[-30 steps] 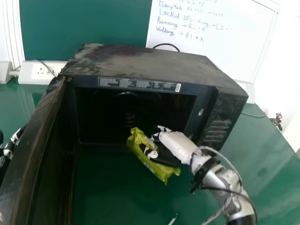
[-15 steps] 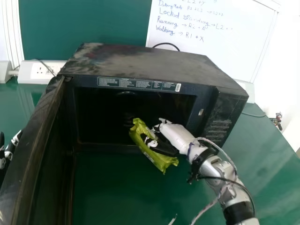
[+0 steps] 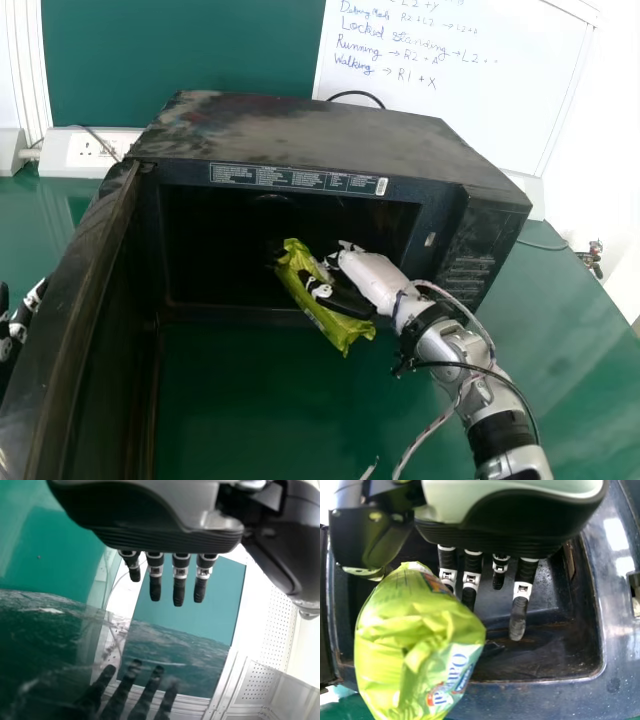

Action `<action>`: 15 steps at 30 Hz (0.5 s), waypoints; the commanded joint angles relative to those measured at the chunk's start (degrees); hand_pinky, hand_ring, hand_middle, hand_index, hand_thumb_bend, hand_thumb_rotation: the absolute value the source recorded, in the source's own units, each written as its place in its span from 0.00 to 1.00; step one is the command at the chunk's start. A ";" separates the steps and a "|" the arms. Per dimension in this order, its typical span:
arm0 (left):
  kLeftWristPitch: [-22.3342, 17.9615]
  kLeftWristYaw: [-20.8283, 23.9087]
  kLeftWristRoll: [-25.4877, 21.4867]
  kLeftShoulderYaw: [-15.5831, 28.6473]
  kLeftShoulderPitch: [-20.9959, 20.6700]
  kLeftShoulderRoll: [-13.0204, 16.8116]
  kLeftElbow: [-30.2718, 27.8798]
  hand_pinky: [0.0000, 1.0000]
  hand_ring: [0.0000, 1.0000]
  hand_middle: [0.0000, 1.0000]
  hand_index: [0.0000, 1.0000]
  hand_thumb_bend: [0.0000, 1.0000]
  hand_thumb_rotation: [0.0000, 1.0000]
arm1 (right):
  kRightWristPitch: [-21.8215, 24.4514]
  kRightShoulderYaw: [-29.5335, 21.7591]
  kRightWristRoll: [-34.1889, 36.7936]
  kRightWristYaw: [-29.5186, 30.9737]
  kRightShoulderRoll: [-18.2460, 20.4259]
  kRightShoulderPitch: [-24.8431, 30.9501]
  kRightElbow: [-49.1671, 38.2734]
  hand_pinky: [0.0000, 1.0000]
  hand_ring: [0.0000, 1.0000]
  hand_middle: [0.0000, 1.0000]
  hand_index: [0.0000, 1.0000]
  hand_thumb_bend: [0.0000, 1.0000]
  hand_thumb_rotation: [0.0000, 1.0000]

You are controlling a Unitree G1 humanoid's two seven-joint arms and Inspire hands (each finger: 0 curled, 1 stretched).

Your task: Put biscuit inside oven

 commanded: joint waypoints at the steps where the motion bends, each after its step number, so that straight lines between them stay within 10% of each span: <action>1: -0.08 0.16 0.05 -0.08 0.46 -0.07 -0.27 0.98 0.92 0.91 0.92 0.89 0.97 | -0.20 0.27 0.36 -0.89 0.65 -2.89 1.12 0.39 0.46 0.51 0.49 0.52 0.12; 15: -0.22 0.25 0.55 -0.51 0.68 -0.20 -0.56 0.97 0.92 0.91 0.92 0.89 0.97 | -0.20 2.44 -0.63 -2.97 1.87 -8.53 8.66 0.42 0.48 0.53 0.49 0.52 0.12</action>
